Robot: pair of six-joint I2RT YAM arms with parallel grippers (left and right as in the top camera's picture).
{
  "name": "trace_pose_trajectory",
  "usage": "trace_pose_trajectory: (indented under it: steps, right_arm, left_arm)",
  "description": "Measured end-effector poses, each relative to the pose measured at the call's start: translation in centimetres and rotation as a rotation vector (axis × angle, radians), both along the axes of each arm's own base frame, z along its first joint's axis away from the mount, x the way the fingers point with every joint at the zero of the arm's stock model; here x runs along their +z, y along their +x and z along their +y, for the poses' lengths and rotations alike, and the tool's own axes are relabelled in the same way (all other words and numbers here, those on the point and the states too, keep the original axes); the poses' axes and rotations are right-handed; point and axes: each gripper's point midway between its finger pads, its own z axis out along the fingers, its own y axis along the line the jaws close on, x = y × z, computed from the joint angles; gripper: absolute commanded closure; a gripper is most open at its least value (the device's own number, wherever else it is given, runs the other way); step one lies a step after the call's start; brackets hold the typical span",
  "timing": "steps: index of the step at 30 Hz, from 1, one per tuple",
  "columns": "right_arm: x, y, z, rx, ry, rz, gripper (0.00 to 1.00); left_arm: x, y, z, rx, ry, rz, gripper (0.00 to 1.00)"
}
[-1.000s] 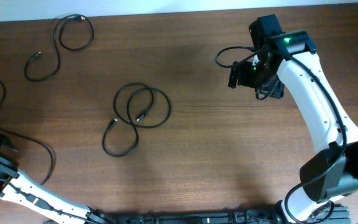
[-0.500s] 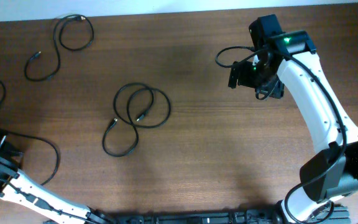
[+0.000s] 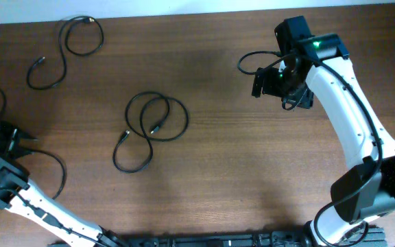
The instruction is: Untangle cables
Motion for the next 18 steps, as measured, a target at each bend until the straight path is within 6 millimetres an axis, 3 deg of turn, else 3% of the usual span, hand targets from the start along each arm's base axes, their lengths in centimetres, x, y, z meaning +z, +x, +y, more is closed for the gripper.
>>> trace_pose_trajectory:
  steps: [6,8,12,13,18]
  right_arm:
    - [0.0,0.0,0.0,0.001,0.000,0.000,0.02]
    - [0.0,0.0,0.0,0.000,0.000,0.000,0.02]
    - [0.0,0.0,0.0,0.001,0.000,0.000,0.02]
    - [0.0,0.0,0.0,0.000,0.000,0.000,0.02]
    - [0.0,0.0,0.0,0.001,0.000,0.000,0.02]
  left_arm:
    - [-0.4,-0.4,0.0,-0.037,0.143,0.157,1.00]
    - [-0.3,0.3,-0.1,-0.008,0.134,0.129,1.00]
    - [0.1,5.3,-1.1,0.139,0.024,-0.078,1.00]
    - [0.4,7.3,-1.3,0.189,-0.021,-0.164,1.00]
    - [3.5,14.8,-1.0,0.349,-0.206,-0.493,1.00]
